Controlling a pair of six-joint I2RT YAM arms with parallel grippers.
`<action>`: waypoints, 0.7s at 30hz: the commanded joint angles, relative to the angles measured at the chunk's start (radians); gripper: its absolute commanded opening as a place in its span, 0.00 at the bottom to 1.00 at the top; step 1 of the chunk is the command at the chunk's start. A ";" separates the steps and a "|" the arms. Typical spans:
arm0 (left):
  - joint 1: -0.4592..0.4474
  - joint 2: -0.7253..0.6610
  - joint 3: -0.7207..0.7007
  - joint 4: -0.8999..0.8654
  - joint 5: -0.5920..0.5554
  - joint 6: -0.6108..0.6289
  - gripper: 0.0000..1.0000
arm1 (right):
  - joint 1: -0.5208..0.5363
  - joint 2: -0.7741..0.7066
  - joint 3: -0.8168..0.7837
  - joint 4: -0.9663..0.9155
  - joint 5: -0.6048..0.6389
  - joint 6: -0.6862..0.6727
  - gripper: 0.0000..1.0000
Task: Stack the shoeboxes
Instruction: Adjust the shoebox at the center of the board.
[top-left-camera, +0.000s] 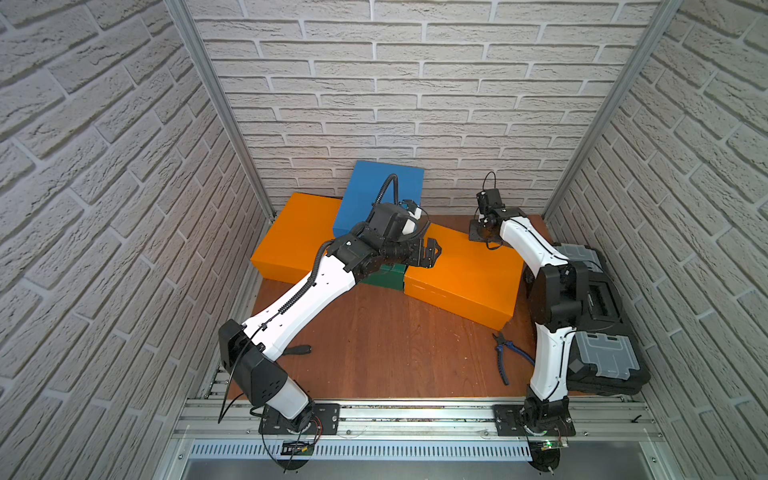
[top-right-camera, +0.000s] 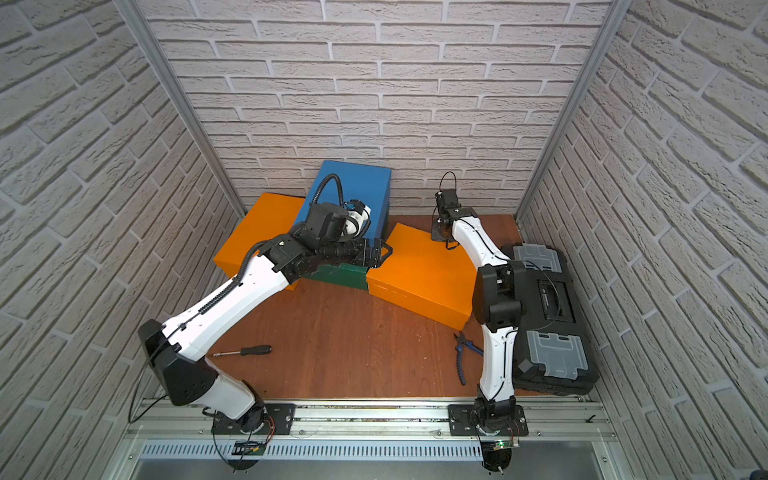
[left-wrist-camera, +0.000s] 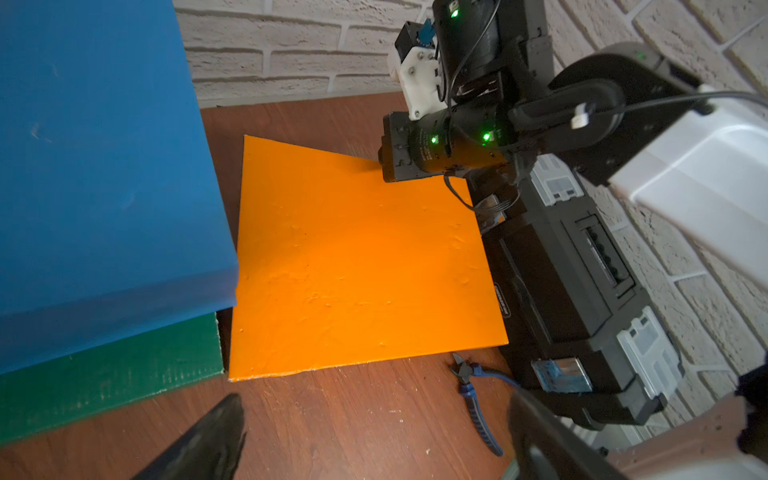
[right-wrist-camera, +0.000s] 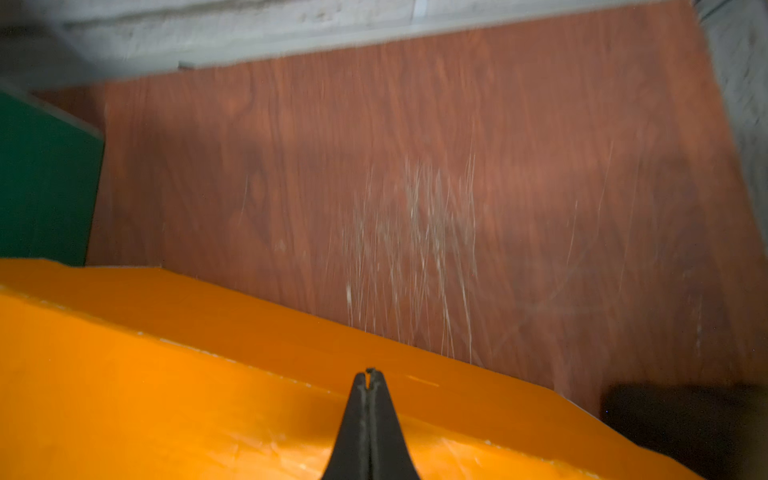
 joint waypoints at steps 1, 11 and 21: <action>-0.033 -0.052 -0.046 0.026 -0.056 -0.013 0.98 | 0.004 -0.078 -0.081 -0.032 -0.074 0.017 0.05; -0.162 -0.130 -0.289 0.051 -0.204 -0.105 0.97 | -0.061 -0.125 0.000 -0.070 0.006 -0.024 0.06; -0.187 0.048 -0.269 0.138 -0.143 -0.110 0.97 | -0.135 -0.028 0.068 -0.128 0.023 -0.048 0.08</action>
